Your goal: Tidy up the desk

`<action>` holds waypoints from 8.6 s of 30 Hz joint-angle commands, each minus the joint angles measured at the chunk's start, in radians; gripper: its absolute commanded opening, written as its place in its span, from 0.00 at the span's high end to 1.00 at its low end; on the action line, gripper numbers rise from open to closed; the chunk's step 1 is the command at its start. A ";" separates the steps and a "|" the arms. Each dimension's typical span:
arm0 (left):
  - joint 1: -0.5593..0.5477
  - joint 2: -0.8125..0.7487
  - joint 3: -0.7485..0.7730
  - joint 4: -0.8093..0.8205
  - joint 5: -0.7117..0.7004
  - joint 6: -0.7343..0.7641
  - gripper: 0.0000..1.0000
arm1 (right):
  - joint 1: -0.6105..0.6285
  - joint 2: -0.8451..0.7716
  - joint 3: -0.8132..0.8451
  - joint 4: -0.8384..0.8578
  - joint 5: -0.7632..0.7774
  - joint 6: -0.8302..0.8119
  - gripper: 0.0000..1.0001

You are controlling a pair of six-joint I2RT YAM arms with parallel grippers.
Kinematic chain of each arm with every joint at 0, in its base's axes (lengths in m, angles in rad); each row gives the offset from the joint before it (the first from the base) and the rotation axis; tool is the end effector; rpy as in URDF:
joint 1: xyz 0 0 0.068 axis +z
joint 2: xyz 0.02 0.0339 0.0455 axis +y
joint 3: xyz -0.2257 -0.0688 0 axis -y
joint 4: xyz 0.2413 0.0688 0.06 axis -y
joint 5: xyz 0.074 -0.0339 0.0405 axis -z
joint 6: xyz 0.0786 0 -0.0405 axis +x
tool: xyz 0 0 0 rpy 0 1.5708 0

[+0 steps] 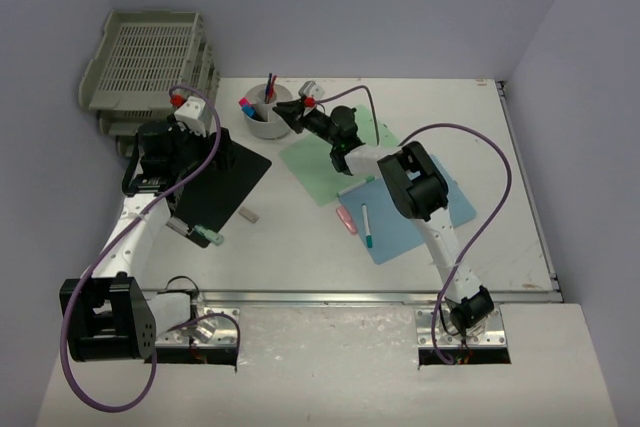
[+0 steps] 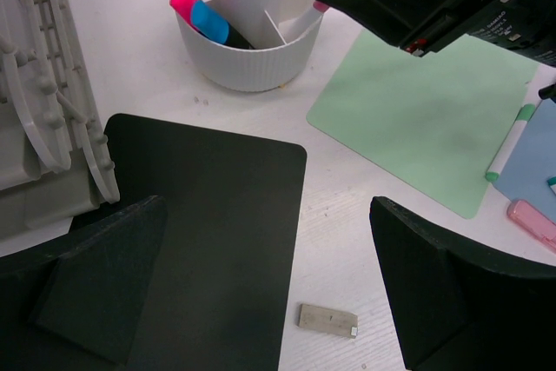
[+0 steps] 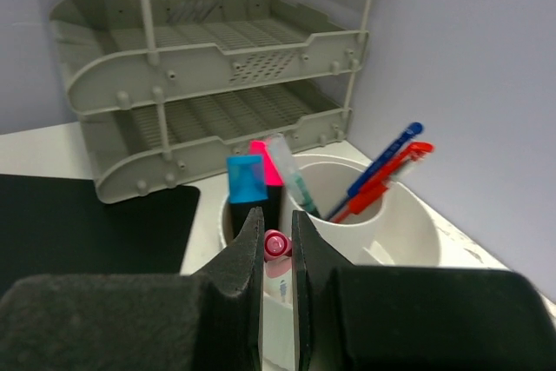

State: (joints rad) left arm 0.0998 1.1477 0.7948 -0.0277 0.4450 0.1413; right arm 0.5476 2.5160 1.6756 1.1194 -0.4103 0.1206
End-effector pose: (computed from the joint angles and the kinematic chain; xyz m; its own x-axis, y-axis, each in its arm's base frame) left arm 0.3109 -0.0029 0.2384 -0.3226 0.0954 -0.9417 0.3567 0.9338 -0.0276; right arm 0.4525 0.3126 0.1462 0.1366 0.2125 -0.9676 -0.8273 0.5618 0.0066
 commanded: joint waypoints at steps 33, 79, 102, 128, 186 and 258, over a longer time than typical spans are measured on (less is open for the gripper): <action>0.011 -0.016 0.003 0.037 0.003 0.003 0.00 | 0.035 -0.017 0.069 0.032 0.009 -0.016 0.64; 0.011 -0.132 -0.088 0.050 0.015 0.010 0.00 | -0.138 -0.870 -0.633 -1.657 0.388 0.031 0.72; -0.071 -0.130 -0.085 0.031 -0.085 0.048 0.00 | -0.082 -0.706 -0.515 -1.756 0.329 0.289 0.56; -0.278 -0.109 0.075 -0.182 0.082 0.375 0.01 | -0.068 -0.701 -0.426 -1.803 0.168 0.275 1.00; -1.037 0.106 0.206 -0.189 -0.044 0.977 1.00 | -0.251 -0.860 -0.573 -1.414 -0.799 0.898 0.01; -0.187 0.242 0.253 0.481 -0.150 0.272 0.17 | -0.169 -0.714 -0.219 -1.826 0.458 0.614 0.34</action>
State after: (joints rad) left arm -0.0902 1.5635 1.1306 0.4825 0.2992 0.3366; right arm 0.3464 1.7461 1.3753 -0.6716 -0.0602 0.6830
